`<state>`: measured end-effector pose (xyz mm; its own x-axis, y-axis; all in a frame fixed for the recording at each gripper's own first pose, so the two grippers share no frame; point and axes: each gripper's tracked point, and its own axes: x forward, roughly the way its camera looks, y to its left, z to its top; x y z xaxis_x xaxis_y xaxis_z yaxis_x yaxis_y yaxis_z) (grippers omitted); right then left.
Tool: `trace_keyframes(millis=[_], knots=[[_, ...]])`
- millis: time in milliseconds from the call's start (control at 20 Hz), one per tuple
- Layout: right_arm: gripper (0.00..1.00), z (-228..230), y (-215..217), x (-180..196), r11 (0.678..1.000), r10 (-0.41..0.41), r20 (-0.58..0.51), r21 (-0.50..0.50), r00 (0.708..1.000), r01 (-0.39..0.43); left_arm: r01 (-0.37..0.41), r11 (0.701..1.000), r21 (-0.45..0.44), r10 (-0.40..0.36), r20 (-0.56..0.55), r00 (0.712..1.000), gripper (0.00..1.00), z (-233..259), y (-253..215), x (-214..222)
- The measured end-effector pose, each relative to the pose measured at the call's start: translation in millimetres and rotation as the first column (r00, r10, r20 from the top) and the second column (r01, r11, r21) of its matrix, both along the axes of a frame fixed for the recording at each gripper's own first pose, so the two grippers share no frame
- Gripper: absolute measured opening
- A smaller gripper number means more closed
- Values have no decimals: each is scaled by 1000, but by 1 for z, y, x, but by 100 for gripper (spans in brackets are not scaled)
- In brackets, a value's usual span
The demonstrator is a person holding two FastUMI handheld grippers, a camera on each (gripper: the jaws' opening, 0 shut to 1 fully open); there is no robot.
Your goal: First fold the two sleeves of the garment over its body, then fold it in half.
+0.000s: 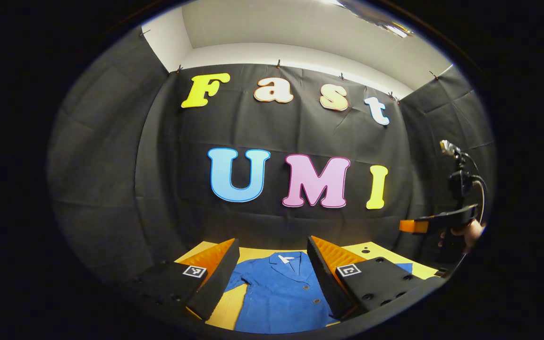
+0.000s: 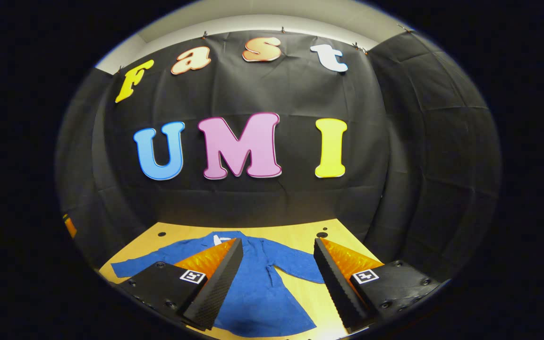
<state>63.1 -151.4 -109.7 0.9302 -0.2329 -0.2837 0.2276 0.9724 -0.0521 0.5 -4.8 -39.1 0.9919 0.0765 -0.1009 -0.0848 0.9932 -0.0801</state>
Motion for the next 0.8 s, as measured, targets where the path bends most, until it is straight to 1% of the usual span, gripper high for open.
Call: trace_keyframes(millis=[200, 350, 500, 600, 700, 800], knots=[[96, -57, -56, 14, 997, -63, -114, 36, 992, 67, -17, 1000, 6, 17, -21, 1000, 83, -5, -19, 19], [96, -96, -101, 18, 992, -110, -198, 46, 974, 121, -35, 999, 8, 35, -36, 999, 83, -11, -35, 33], [96, -132, -146, 15, 987, -144, -270, 33, 952, 158, -52, 999, 9, 53, -51, 997, 83, -17, -54, 47], [96, -158, -175, 12, 980, -171, -321, 38, 932, 193, -60, 998, 8, 60, -59, 996, 83, -20, -69, 58], [97, -182, -204, 10, 968, -212, -371, 44, 904, 246, -54, 999, 9, 54, -65, 996, 83, -22, -83, 66], [97, -209, -233, 3, 944, -264, -439, 66, 859, 323, -37, 999, 18, 38, -74, 997, 83, -22, -96, 74]])
